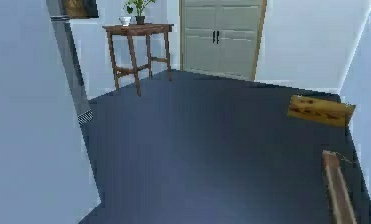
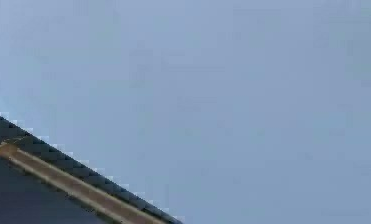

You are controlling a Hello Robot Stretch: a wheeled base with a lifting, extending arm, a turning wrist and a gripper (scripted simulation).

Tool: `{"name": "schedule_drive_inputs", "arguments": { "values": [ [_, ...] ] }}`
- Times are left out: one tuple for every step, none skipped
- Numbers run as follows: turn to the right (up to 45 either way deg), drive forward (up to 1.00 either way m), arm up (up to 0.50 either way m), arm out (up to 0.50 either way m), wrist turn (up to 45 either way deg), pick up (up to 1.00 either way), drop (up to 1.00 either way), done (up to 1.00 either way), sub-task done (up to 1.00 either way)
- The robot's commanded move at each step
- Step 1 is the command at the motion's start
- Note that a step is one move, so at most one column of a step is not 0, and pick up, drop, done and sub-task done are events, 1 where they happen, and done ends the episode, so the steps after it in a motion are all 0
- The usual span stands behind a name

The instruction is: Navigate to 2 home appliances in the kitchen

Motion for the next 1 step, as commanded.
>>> {"name": "schedule_drive_inputs", "arguments": {
  "values": [
    [0.0, 1.00, 0.00, 0.00, 0.0, 0.00, 0.00, 0.00, 0.00]
  ]
}}
